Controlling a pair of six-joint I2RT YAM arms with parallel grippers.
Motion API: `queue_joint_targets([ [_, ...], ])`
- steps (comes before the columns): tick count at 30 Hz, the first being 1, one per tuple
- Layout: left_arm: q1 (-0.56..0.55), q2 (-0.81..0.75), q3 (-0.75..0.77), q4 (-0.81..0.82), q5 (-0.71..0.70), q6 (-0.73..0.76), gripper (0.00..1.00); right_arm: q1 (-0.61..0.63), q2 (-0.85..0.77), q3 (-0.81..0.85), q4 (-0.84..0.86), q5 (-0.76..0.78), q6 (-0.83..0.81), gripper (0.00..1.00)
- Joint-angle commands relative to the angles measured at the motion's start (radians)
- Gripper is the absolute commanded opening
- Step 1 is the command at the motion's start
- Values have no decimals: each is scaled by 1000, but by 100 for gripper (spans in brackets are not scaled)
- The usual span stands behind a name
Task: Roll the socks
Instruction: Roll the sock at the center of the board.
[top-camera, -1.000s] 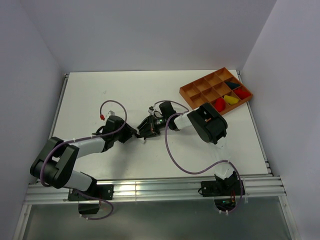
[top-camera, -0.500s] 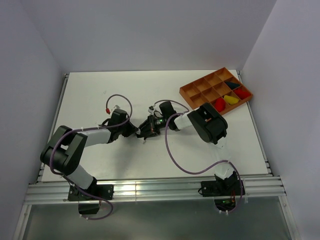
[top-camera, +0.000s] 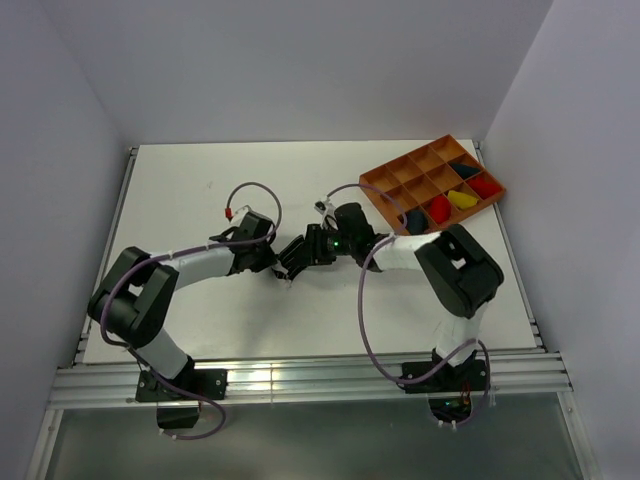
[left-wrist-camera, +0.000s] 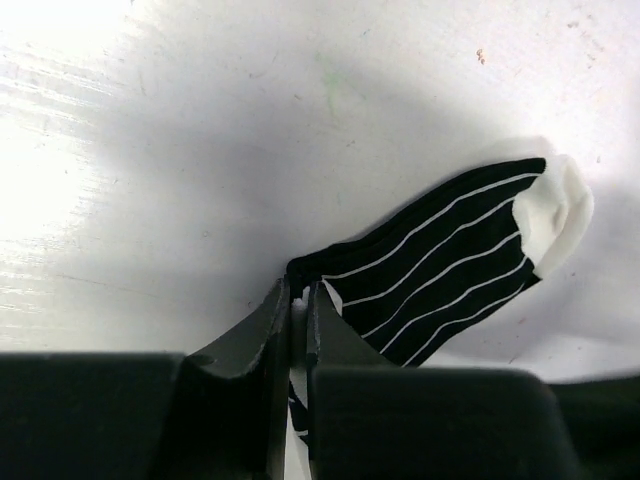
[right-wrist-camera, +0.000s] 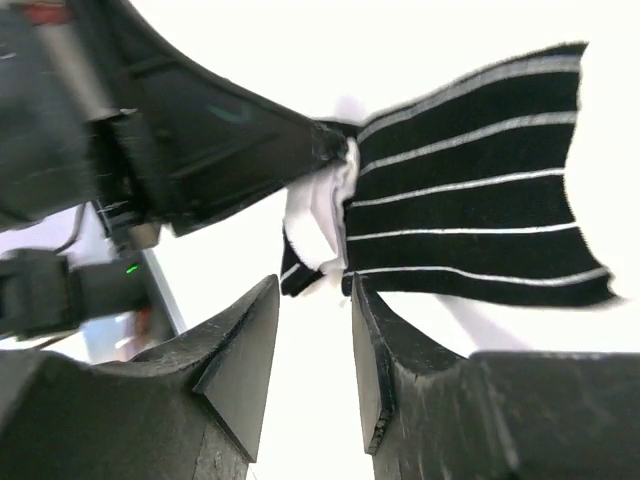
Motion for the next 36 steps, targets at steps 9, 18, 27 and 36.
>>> queue_joint_targets([
  [9,-24,78,91,-185,-42,47,0,249,-190,-107,170,403,-274,40],
  [18,-30,87,105,-193,-29,54,0,352,-141,-77,140,624,-381,43],
  [27,-30,89,108,-195,-17,60,0,361,-48,-17,83,638,-399,43],
  [36,-30,87,116,-191,-2,59,0,362,25,35,9,640,-415,43],
])
